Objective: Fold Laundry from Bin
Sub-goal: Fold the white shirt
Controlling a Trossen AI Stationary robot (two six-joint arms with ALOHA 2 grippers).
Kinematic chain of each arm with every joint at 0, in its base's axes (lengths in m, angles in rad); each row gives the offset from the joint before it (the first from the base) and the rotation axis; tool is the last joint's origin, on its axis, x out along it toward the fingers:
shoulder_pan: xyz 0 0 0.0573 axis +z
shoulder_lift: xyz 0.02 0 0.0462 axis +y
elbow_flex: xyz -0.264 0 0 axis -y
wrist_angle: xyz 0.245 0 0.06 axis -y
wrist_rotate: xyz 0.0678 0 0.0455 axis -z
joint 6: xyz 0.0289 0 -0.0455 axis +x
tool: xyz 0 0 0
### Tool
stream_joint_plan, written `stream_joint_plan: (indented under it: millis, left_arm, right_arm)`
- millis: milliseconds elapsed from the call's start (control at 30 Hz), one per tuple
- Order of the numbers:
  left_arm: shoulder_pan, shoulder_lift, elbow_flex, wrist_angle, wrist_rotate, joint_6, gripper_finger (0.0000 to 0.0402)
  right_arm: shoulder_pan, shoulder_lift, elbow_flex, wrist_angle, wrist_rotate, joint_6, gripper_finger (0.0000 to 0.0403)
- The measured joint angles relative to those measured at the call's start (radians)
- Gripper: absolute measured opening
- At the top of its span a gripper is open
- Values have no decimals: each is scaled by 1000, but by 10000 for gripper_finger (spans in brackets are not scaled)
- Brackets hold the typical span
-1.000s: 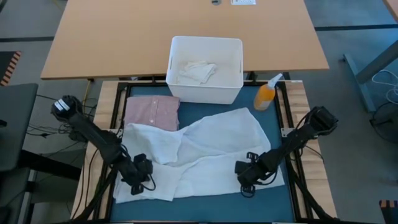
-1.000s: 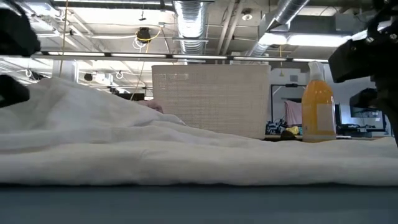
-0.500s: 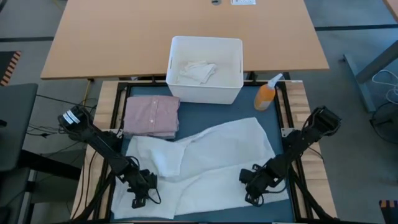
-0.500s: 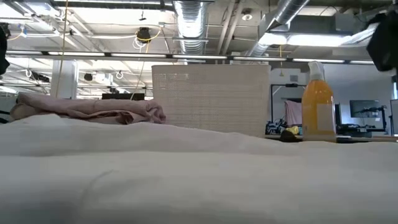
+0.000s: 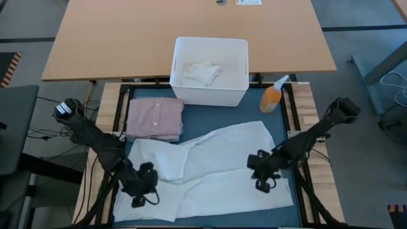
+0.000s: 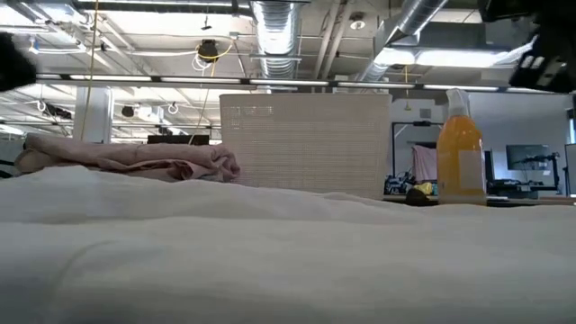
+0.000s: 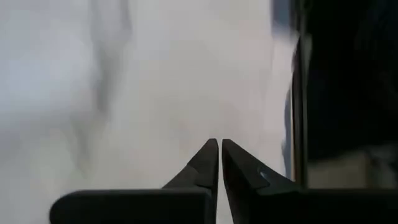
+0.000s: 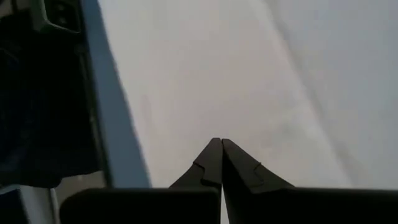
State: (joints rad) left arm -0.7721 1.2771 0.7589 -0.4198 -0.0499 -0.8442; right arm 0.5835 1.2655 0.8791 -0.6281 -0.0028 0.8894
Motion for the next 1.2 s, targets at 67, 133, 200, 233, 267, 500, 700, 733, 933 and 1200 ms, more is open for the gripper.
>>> stream_joint_plan:
  millis: [67,133,200,233,267,500,700,733,933,1200]
  left_arm:
    - [1,-22,3,8,-163,74,21]
    - [17,-20,1,15,-252,165,37]
    - [46,-9,2,28,-267,217,57]
    - [62,3,2,26,-265,226,68]
    - [80,19,2,27,-247,238,80]
    - [155,134,1,25,-119,287,169]
    - [169,166,1,-4,-133,351,206]
    - [174,166,1,-2,-145,361,207]
    - [190,164,1,-26,-171,385,209]
    - [190,181,1,-45,-144,377,209]
  right_arm:
    - [-34,-32,0,-41,8,-48,24]
    - [-73,-58,0,-88,38,-81,25]
    - [-118,-77,0,-129,69,-112,29]
    - [-140,-83,0,-143,76,-130,33]
    - [-161,-87,0,-156,79,-147,39]
    - [-276,-86,0,-187,76,-247,69]
    - [-312,-82,0,-187,72,-314,72]
    - [-315,-82,0,-187,72,-320,72]
    - [-332,-82,0,-187,71,-326,73]
    - [-333,-82,0,-187,89,-359,73]
